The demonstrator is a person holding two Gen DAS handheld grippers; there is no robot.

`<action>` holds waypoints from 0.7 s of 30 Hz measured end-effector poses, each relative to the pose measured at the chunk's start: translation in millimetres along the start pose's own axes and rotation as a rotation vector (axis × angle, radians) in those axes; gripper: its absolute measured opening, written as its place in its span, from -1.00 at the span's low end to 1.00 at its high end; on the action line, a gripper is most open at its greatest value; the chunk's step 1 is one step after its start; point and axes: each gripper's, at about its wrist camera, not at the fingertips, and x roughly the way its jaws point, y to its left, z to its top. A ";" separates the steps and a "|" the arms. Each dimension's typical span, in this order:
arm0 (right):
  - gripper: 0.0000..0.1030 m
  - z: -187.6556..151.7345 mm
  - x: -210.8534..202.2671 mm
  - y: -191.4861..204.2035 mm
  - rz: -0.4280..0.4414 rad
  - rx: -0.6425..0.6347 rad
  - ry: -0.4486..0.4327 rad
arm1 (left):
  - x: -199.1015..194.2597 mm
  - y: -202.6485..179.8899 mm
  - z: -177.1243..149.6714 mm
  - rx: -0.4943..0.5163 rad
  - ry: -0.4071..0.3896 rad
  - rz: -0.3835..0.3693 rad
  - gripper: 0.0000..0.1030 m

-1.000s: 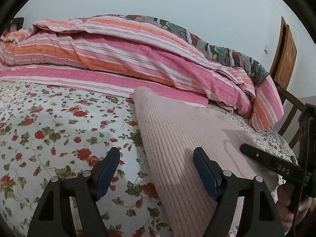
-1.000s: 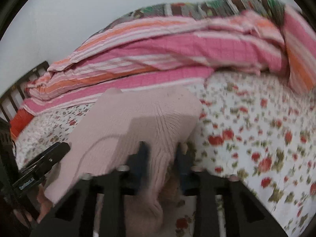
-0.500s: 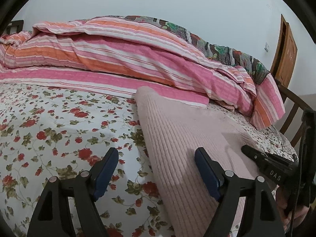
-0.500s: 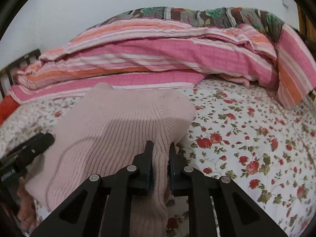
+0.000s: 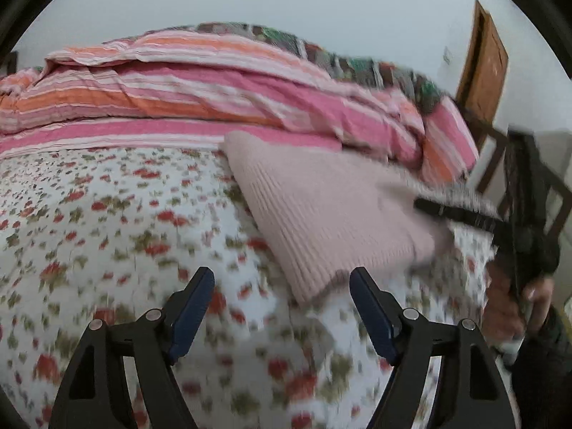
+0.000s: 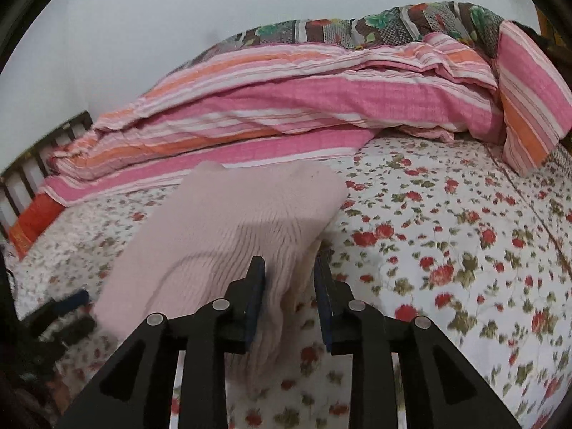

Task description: Fold small clothes

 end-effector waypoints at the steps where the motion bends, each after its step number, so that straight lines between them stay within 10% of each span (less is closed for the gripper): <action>1: -0.45 -1.5 -3.8 -0.3 0.015 0.004 -0.003 | -0.2 -3.9 -3.3 0.026 0.012 0.011 0.48; 7: -0.32 -6.7 -0.2 -1.3 0.033 0.066 0.017 | 15.2 -14.3 -0.4 0.038 0.044 0.063 0.39; 12: -0.90 -10.2 2.1 -7.3 0.060 0.088 -0.007 | 15.6 -19.0 -4.0 0.040 0.055 0.077 0.23; 18: -0.87 -14.7 13.3 -15.6 0.020 0.092 0.053 | -2.9 -1.2 -6.9 -0.002 0.019 0.047 0.23; 21: -0.53 0.9 -1.8 -6.8 0.003 0.056 -0.008 | -14.8 9.1 -0.8 -0.051 -0.028 0.015 0.26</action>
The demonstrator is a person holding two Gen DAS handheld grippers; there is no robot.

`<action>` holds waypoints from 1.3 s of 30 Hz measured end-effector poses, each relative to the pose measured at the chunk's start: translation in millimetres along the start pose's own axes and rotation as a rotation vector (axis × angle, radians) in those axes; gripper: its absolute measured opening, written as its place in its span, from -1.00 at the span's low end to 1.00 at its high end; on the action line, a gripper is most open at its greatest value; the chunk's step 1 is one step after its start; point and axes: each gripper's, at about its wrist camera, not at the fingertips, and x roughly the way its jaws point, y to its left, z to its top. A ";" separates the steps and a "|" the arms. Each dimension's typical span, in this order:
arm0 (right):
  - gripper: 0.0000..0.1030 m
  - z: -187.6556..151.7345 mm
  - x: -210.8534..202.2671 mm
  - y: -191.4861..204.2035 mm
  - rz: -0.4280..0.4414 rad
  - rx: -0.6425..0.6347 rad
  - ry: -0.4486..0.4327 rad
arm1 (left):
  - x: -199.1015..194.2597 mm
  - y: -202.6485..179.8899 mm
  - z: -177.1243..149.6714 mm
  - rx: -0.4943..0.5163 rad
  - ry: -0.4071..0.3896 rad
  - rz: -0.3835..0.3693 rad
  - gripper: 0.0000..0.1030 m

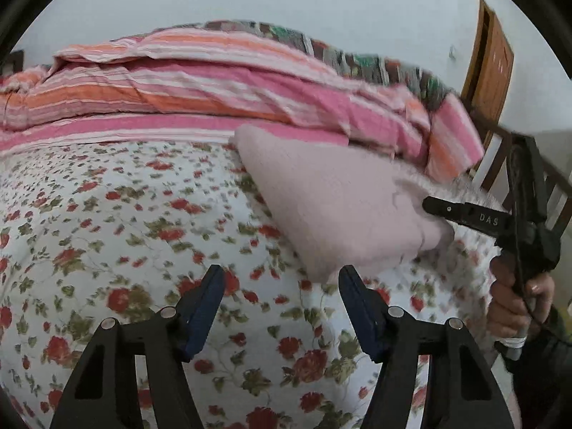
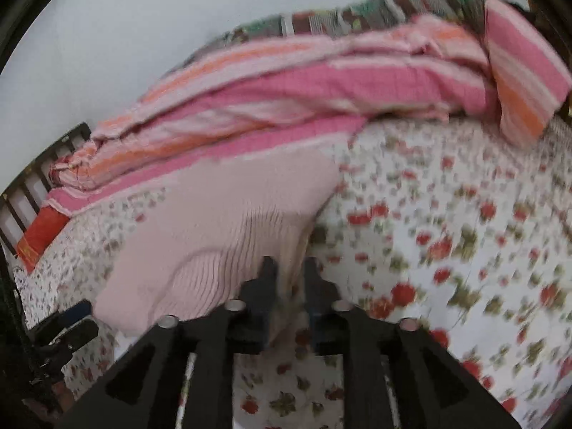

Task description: Fold small clothes

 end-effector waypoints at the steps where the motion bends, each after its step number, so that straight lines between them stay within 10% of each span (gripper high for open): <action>1: -0.42 4.2 -1.9 0.7 -0.008 -0.005 -0.019 | -0.9 0.6 4.4 -0.006 -0.008 0.009 0.26; 13: -0.30 13.8 49.0 -2.7 -0.117 -0.051 0.080 | 71.0 -10.5 48.5 -0.063 0.139 0.072 0.33; 39: 0.04 27.5 -21.4 23.2 -0.193 -0.102 0.132 | 31.4 -50.7 79.0 -0.084 0.133 0.128 0.34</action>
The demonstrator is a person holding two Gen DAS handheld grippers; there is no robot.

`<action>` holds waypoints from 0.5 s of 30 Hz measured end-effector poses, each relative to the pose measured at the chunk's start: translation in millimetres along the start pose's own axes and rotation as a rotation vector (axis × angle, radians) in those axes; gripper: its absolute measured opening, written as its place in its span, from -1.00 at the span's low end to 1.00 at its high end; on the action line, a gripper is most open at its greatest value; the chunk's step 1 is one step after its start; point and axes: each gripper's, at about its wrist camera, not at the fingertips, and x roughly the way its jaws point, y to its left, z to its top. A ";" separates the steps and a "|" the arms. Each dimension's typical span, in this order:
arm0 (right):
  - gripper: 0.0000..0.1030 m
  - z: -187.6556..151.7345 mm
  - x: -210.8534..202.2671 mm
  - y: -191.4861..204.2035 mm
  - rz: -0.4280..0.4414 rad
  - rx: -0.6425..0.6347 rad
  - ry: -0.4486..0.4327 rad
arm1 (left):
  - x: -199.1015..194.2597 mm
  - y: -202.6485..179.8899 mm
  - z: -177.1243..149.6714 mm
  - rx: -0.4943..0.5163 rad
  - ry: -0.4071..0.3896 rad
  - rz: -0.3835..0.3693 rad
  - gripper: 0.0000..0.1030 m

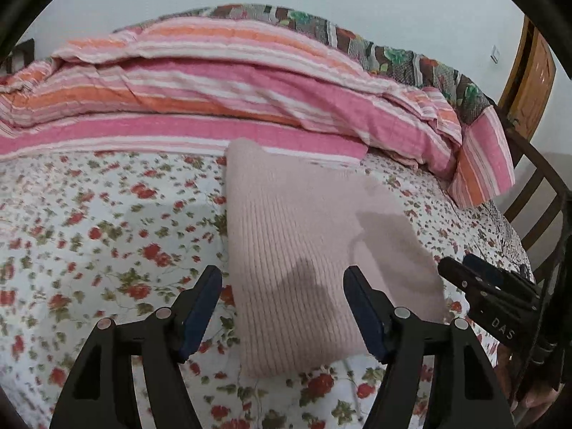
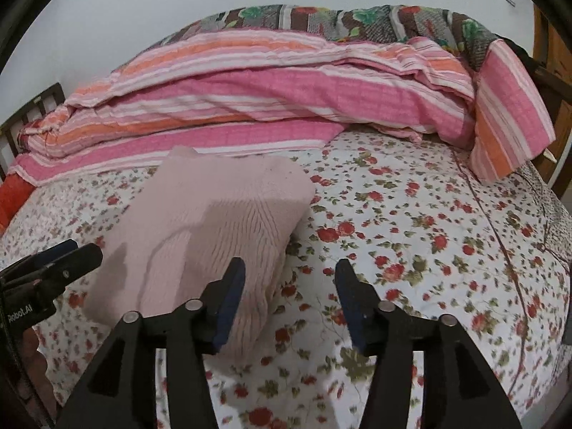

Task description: Fold small clothes

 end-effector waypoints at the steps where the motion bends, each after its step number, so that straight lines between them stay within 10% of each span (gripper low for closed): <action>1: 0.08 1.3 -4.1 -0.3 0.002 0.006 0.000 | -6.2 -0.7 1.5 -0.002 -0.006 0.007 0.34; 8: 0.77 4.1 -52.6 3.7 -0.009 0.018 -0.057 | -54.8 -11.4 6.6 0.028 -0.047 0.081 0.44; 15: 0.87 0.4 -106.0 15.6 -0.049 -0.023 -0.107 | -101.3 -23.2 -3.6 0.046 -0.076 0.117 0.62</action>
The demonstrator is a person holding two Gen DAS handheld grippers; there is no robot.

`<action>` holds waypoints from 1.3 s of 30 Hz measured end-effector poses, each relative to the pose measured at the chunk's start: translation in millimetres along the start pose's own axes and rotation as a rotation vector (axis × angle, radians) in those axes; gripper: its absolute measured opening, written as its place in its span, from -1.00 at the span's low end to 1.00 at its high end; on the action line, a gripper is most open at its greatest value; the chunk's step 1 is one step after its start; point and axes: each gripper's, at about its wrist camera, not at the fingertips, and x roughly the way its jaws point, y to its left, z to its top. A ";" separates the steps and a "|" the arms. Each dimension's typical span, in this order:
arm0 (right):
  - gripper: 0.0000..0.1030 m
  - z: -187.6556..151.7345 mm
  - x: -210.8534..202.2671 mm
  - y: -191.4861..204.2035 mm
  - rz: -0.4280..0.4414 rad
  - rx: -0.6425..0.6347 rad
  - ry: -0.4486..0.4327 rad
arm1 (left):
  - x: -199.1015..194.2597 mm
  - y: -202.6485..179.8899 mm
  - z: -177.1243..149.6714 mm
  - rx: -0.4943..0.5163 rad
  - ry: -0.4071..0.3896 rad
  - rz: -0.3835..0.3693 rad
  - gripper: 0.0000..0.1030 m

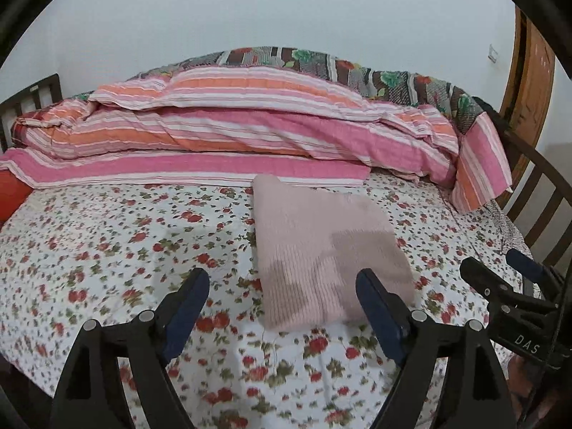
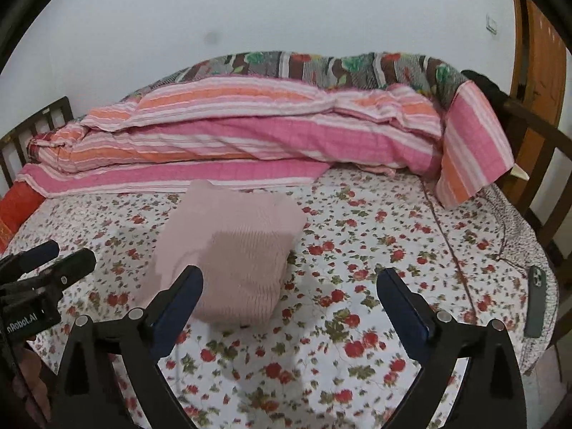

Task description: Fold small clothes

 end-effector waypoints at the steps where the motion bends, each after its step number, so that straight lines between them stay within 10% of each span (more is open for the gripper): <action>1: 0.87 -0.2 -6.8 0.0 0.000 0.000 -0.005 | -6.4 0.7 -2.9 -0.003 -0.005 0.000 0.62; 15: 0.88 -33.4 -66.9 -1.5 0.017 -0.018 -0.003 | -70.4 -0.3 -33.6 -0.010 -0.029 0.027 0.63; 39: 0.88 -41.6 -73.5 -8.8 0.014 0.001 -0.002 | -70.0 -10.3 -38.3 0.014 -0.005 0.047 0.64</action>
